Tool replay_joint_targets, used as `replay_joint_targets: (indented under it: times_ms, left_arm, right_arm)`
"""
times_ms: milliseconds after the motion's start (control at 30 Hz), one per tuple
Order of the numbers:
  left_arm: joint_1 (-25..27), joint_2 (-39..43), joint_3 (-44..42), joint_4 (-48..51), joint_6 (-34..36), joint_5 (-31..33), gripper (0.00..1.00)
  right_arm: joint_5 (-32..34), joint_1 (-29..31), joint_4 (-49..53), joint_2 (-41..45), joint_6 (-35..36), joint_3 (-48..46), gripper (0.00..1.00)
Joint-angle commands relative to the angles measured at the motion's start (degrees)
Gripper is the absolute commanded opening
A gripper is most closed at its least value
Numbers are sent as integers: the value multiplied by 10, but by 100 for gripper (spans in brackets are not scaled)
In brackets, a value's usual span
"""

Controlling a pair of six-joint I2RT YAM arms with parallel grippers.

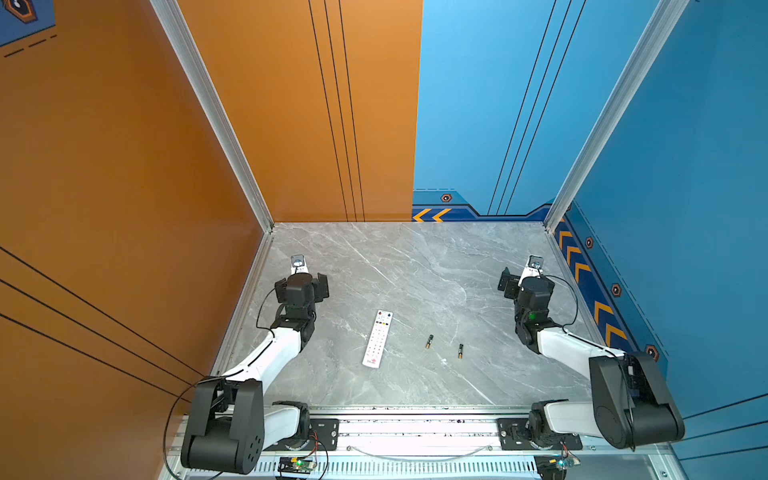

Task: Load the batteries into the remote control
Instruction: 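Move the left gripper over the white remote while the right gripper approaches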

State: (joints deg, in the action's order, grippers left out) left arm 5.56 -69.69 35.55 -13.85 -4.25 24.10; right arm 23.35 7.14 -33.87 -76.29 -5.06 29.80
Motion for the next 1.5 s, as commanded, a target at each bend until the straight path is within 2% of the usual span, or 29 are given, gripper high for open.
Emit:
replay_joint_targets:
  times_ms: [0, 167, 333, 467, 567, 667, 900, 1167, 1467]
  left_arm:
    - [18, 19, 43, 169, -37, 60, 98]
    - [26, 20, 96, 265, -105, 36, 98]
    - [30, 3, 164, 352, -141, -37, 98]
    - [42, 0, 188, 389, -158, -95, 98]
    - [55, -20, 221, 435, -162, -137, 98]
    - [79, -35, 253, 477, -161, -153, 98]
    - [118, -74, 292, 535, -193, -197, 98]
    - [173, -137, 322, 543, -217, -202, 98]
    - [200, -208, 351, 543, -225, -205, 98]
  right_arm:
    - [33, 14, 159, 21, -35, 46, 100]
    - [47, 48, 288, 64, -101, 96, 100]
    - [56, 101, 378, 113, -146, 116, 100]
    - [4, 118, 443, 119, -166, 134, 100]
    - [-10, 141, 474, 119, -163, 140, 100]
    - [-23, 161, 505, 124, -162, 150, 100]
    - [-52, 199, 557, 126, -147, 174, 100]
    - [-81, 223, 564, 126, -161, 161, 100]
    - [-97, 236, 552, 113, -172, 151, 100]
